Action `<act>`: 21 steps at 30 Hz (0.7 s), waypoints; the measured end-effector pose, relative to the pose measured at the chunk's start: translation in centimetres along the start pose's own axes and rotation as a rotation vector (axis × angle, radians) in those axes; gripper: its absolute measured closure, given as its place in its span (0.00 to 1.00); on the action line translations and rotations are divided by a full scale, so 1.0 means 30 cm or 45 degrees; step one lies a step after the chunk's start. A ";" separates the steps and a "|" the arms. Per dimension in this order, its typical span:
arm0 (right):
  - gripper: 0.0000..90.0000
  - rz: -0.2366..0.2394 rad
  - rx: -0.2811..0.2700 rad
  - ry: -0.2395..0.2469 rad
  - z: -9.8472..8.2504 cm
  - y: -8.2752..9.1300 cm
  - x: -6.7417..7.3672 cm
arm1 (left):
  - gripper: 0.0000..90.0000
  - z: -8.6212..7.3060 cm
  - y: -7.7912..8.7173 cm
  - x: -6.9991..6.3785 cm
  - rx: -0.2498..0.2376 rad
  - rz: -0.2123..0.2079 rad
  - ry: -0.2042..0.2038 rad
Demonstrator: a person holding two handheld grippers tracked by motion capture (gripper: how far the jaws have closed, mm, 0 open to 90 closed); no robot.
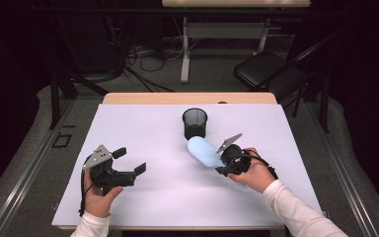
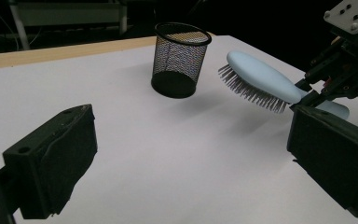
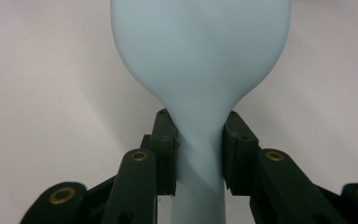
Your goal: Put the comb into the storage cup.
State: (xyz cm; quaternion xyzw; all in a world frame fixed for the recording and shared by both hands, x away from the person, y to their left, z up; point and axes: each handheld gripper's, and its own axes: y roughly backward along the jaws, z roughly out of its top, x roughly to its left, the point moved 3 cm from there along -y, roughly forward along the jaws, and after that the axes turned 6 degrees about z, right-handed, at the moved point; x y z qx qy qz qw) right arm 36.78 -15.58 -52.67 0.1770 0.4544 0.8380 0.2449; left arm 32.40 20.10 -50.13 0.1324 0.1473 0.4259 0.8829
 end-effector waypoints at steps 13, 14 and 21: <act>0.77 -0.025 -0.159 0.018 0.035 0.024 0.006 | 0.02 0.000 -0.005 -0.003 0.006 -0.004 -0.004; 0.77 -0.027 -0.170 0.016 0.039 0.024 0.006 | 0.02 0.000 -0.006 -0.003 0.008 -0.006 -0.003; 0.77 -0.036 -0.254 0.026 0.066 0.033 0.013 | 0.02 0.001 -0.009 -0.006 0.003 -0.021 0.010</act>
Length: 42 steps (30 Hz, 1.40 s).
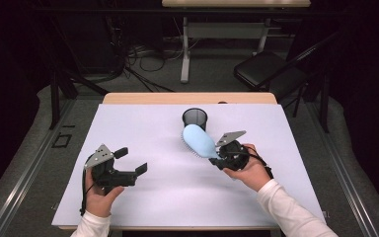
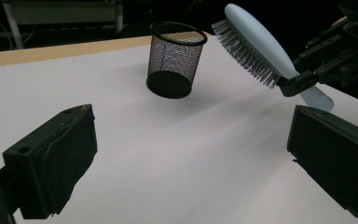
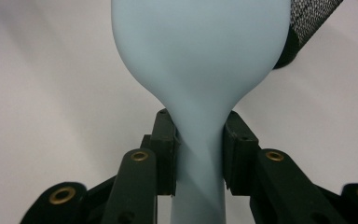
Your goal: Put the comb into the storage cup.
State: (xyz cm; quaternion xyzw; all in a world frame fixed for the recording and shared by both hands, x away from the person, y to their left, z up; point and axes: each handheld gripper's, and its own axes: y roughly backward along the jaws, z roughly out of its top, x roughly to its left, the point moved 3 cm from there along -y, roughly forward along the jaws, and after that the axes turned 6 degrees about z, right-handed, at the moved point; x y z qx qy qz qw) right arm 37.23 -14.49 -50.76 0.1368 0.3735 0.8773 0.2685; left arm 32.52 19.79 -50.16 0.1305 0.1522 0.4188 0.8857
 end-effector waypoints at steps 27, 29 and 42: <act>0.77 -0.070 -0.288 -0.002 0.073 0.027 0.025 | 0.02 0.009 0.000 0.002 -0.011 -0.023 0.056; 0.77 -0.082 -0.318 0.000 0.076 0.032 0.027 | 0.02 0.010 0.000 0.003 -0.011 -0.025 0.057; 0.77 -0.091 -0.446 0.007 0.075 0.050 0.033 | 0.02 0.038 -0.003 0.003 -0.037 -0.062 0.095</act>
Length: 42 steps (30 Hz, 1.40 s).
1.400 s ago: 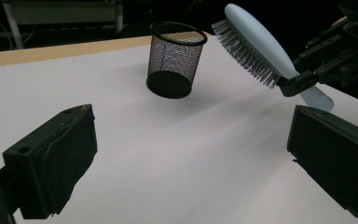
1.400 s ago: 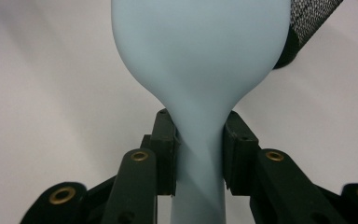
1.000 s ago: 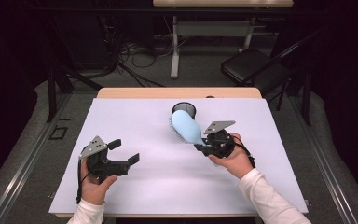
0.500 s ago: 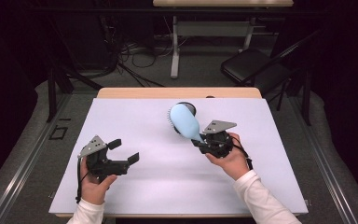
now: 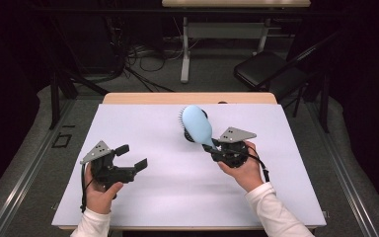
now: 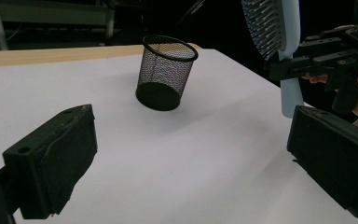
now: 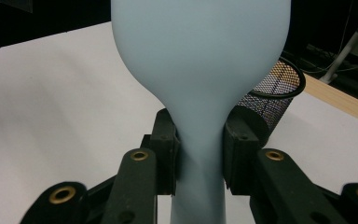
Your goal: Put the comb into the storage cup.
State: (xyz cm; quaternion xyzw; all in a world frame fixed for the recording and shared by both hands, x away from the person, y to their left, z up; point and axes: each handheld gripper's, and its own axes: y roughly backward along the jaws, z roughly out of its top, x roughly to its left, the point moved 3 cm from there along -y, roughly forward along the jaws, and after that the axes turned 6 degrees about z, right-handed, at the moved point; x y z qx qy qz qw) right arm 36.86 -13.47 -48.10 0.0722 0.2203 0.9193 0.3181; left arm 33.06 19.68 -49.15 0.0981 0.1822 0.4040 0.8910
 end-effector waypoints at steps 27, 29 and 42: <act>0.77 0.011 -0.047 0.016 0.003 -0.006 0.018 | 0.02 0.125 -0.070 -0.021 0.035 -0.045 0.046; 0.77 0.013 -0.053 0.012 0.004 -0.005 0.014 | 0.02 0.134 -0.078 -0.019 0.034 -0.048 0.045; 0.77 0.007 -0.050 0.002 0.002 0.005 0.004 | 0.02 0.184 -0.121 -0.040 0.059 -0.051 0.023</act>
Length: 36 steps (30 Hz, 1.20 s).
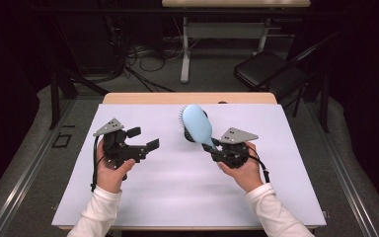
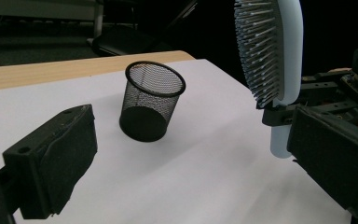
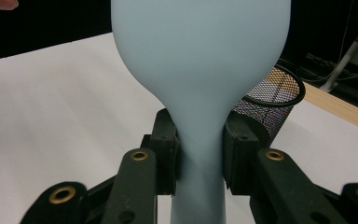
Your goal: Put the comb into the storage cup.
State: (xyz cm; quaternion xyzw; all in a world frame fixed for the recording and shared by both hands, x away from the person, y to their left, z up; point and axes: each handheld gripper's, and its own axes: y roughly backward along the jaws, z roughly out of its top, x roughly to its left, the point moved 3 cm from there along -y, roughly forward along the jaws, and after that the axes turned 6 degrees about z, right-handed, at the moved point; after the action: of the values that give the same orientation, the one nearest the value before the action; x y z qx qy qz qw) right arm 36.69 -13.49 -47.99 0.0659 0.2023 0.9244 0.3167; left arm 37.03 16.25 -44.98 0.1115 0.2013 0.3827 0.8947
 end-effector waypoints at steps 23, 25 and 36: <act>0.77 -0.010 -0.019 -0.007 -0.003 0.011 -0.003 | 0.02 0.131 -0.081 -0.080 0.024 -0.079 -0.063; 0.77 -0.009 -0.020 -0.009 -0.004 0.013 -0.004 | 0.02 0.139 -0.085 -0.089 0.020 -0.086 -0.069; 0.77 0.003 -0.037 -0.002 0.013 0.007 0.004 | 0.02 0.170 -0.101 -0.129 0.053 -0.105 -0.096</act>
State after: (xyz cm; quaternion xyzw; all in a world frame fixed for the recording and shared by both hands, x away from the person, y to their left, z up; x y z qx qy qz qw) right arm 36.58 -13.43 -47.56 0.0622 0.1884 0.9276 0.3165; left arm 38.82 11.14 -40.41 0.1360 0.1798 0.3369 0.9142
